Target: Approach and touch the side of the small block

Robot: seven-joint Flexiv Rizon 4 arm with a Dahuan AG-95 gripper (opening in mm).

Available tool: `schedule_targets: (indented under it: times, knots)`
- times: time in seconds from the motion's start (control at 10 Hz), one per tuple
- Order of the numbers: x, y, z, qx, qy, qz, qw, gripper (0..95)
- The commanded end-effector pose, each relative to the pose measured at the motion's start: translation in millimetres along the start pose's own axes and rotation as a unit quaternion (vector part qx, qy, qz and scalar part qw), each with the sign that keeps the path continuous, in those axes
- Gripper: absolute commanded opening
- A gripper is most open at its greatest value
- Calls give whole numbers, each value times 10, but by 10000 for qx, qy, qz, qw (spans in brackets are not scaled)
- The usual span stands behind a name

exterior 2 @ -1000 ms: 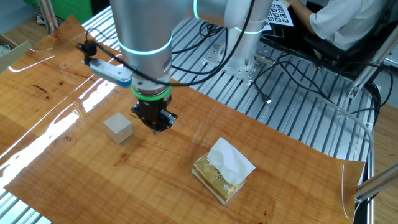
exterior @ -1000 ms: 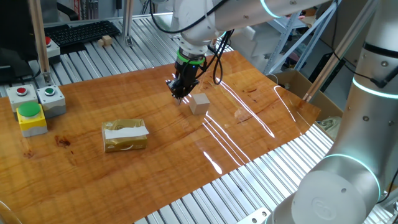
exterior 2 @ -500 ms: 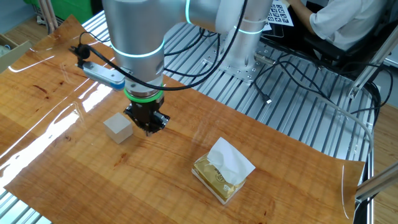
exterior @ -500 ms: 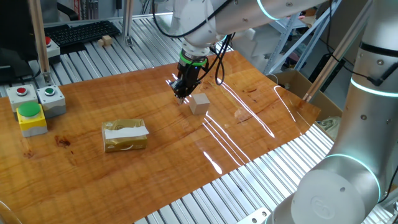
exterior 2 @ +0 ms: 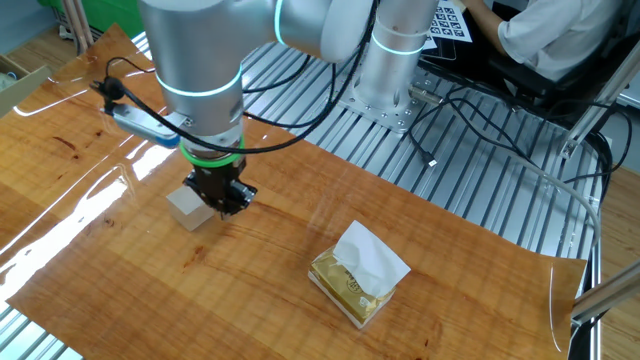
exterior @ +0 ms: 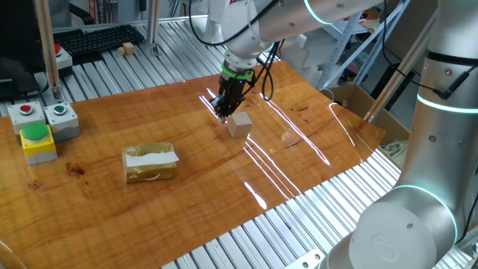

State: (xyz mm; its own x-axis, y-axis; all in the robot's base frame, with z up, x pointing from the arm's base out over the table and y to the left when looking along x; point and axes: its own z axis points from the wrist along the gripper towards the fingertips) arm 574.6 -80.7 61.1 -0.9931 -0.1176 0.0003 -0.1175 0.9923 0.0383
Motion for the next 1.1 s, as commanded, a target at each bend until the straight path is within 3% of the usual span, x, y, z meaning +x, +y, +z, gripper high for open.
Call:
schedule_targets:
  times: [0.1, 1.1]
  knots:
    - [-26, -71, 39, -29, -19, -41, 10000, 0]
    - [-91, -393, 197, -35, -17, -2, 10000, 0]
